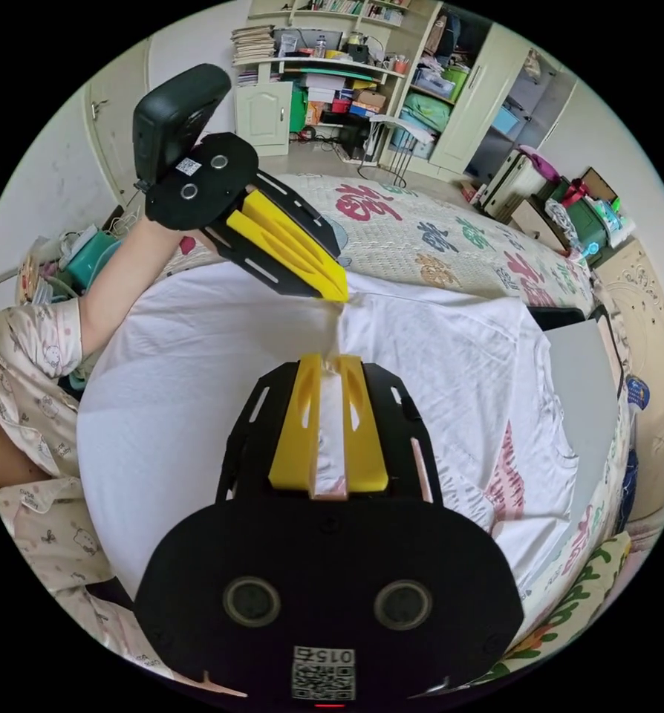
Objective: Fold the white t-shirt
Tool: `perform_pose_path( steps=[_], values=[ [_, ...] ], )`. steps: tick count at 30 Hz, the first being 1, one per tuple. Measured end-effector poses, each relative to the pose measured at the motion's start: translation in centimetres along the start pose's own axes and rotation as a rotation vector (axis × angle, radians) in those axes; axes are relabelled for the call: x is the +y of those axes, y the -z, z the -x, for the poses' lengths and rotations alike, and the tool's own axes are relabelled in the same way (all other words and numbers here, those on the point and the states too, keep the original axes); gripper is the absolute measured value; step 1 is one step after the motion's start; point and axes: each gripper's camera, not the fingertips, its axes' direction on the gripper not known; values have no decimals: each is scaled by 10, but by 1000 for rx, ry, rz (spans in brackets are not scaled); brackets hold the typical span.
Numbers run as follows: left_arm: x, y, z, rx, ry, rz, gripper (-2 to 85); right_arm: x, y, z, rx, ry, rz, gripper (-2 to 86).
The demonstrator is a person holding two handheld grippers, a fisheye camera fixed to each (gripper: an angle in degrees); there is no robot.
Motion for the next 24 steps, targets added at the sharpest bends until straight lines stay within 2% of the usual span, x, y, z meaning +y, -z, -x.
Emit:
perform_pose_path(
  steps=[7, 14, 18, 21, 24],
  values=[
    [-14, -6, 21, -8, -21, 29, -3, -21, 36, 3, 28, 82, 13, -1],
    [-26, -2, 47, -7, -16, 27, -3, -42, 82, -43, -23, 16, -20, 44],
    [-32, 5, 74, 23, 17, 15, -1, -38, 124, -115, 89, -211, -67, 64],
    [-34, 19, 101, 39, 72, -62, 5, -26, 166, -174, 101, -376, -152, 65],
    [-46, 25, 151, 31, 294, -102, 19, -6, 216, -238, 125, -571, -266, 66]
  ],
)
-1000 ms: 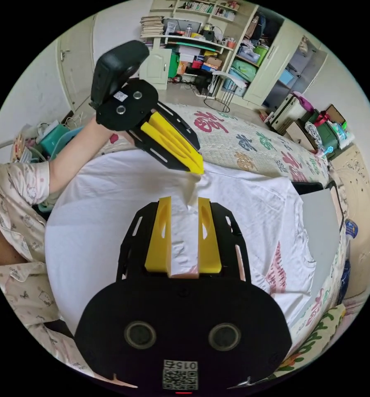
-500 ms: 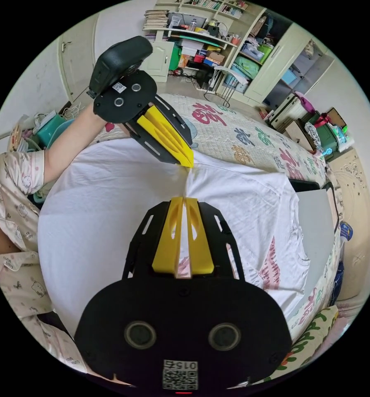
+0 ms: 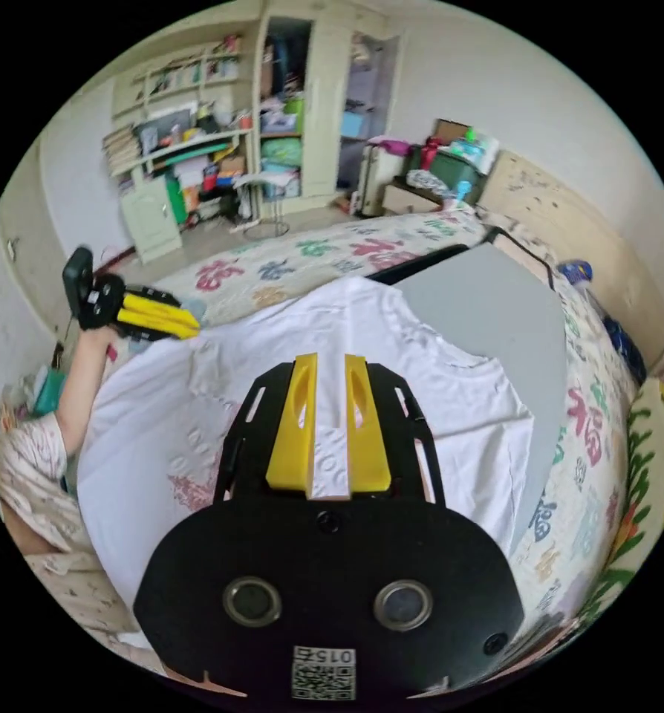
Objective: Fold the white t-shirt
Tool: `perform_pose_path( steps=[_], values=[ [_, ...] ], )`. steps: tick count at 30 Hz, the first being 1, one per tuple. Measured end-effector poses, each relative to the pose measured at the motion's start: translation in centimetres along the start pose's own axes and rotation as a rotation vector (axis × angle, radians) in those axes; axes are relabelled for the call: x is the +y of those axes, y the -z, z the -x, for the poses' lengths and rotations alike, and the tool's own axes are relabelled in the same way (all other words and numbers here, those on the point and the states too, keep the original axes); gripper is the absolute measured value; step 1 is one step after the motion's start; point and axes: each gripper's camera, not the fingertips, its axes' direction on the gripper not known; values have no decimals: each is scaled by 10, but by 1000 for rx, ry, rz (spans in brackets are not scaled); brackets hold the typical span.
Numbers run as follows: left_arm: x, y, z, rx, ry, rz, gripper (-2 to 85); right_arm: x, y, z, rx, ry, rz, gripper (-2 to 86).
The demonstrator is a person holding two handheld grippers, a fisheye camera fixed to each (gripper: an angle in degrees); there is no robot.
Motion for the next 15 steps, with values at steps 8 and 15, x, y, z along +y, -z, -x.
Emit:
perform_pose_path(
  steps=[8, 15],
  values=[
    [-97, -44, 84, 35, 224, 100, 87, -33, 34, -152, 193, -242, 91, 99],
    [-157, -113, 144, 131, 517, 66, 115, -77, 35, -221, 195, -359, 131, 127]
  ],
)
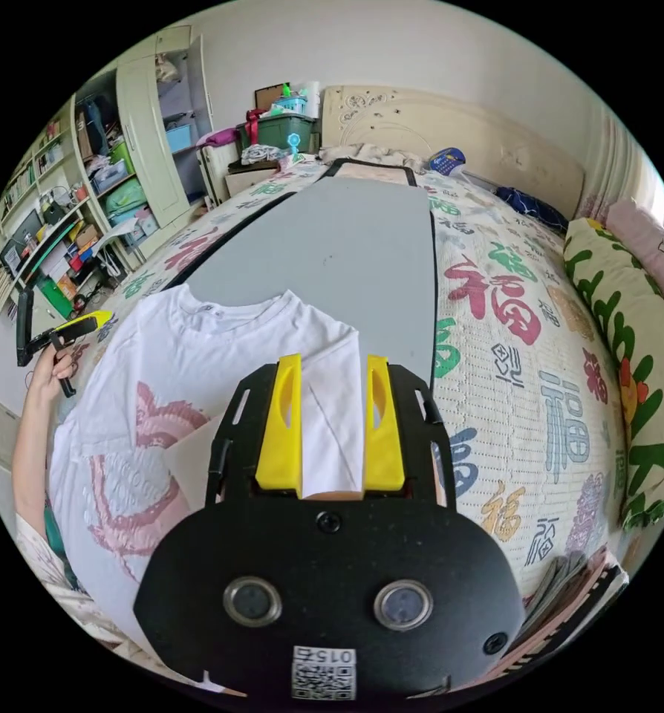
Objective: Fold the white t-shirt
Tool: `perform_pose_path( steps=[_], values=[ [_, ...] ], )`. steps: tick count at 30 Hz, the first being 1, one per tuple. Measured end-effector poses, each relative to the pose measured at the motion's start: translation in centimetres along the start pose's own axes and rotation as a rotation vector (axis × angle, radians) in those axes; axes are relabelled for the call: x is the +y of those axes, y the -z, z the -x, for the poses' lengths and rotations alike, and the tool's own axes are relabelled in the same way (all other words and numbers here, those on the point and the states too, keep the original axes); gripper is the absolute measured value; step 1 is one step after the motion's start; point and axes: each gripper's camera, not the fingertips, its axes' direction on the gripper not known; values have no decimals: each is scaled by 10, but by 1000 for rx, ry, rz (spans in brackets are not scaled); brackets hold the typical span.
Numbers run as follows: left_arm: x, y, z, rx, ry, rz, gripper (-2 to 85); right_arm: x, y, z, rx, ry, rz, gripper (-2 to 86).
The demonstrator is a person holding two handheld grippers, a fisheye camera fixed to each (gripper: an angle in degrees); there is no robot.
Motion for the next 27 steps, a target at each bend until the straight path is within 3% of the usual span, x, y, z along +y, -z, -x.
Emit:
perform_pose_path(
  steps=[7, 17, 23, 27],
  values=[
    [-29, -33, -7, -4, -61, 162, 116, -43, 19, -5, -67, 39, 108, 118],
    [14, 16, -26, -1, -165, 19, 13, -45, 121, 30, -6, 126, 65, 12],
    [92, 125, -78, 33, -375, -218, 6, 13, 282, 51, -92, 216, -124, 0],
    [206, 231, -119, 82, -573, -331, 6, 123, 445, 69, -189, 366, -286, -2]
  ],
)
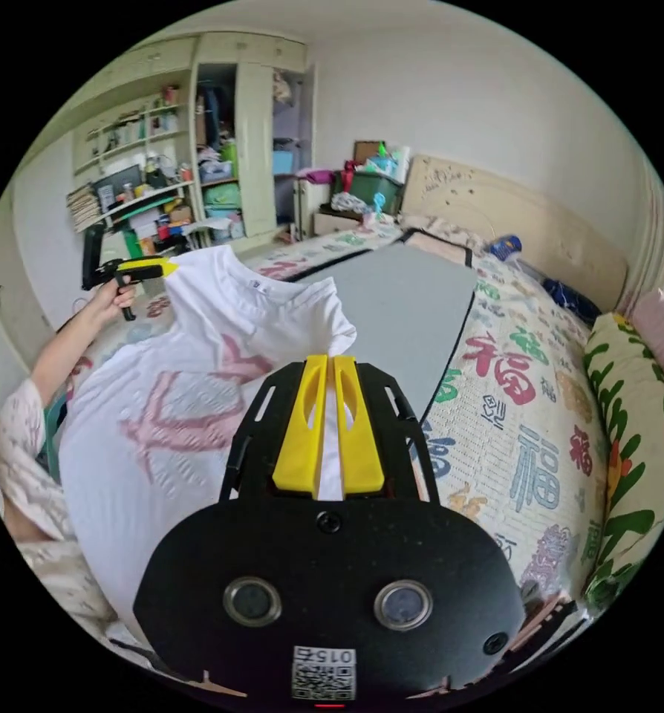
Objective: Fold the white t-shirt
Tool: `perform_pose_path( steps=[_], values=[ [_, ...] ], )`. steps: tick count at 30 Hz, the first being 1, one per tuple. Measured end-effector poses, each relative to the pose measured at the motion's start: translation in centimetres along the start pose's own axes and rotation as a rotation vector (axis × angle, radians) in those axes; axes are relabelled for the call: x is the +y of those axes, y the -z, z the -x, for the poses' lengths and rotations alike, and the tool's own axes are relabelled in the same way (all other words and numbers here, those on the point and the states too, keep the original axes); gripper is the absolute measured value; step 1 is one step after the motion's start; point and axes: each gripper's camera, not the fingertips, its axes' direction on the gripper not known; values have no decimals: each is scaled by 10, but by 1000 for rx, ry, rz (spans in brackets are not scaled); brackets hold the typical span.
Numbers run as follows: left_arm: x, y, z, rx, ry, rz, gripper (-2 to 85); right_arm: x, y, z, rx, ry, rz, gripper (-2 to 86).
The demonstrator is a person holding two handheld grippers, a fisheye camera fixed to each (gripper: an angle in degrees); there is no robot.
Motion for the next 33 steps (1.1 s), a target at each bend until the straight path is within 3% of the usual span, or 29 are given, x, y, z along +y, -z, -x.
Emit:
perform_pose_path(
  steps=[4, 8, 11, 17, 20, 22, 26, 30, 33],
  values=[
    [97, 123, -127, -24, -329, -29, 6, 98, 145, 87, -97, 59, -25, -3],
    [209, 177, -211, 24, -474, -10, 7, 198, 208, 151, -198, 39, -4, -5],
    [255, 192, -235, 40, -375, 25, 7, 239, 237, 190, -192, 57, 31, -6],
    [261, 244, -266, 13, -333, -112, 8, 232, 315, 216, -190, 61, -36, -2],
    [276, 240, -281, -18, -335, 1, 9, 241, 331, 226, -212, 61, 48, 15],
    [290, 234, -280, -38, -285, 98, 10, 255, 342, 224, -189, 15, 83, 37],
    [292, 258, -264, -10, -172, 10, 11, 258, 383, 195, -229, -152, -21, 41],
    [275, 276, -211, -40, 114, -184, 20, 231, 398, 152, -205, -374, -88, 74],
    [251, 249, -169, -106, 365, -149, 50, 194, 378, 141, -187, -436, -64, 94]
  ],
)
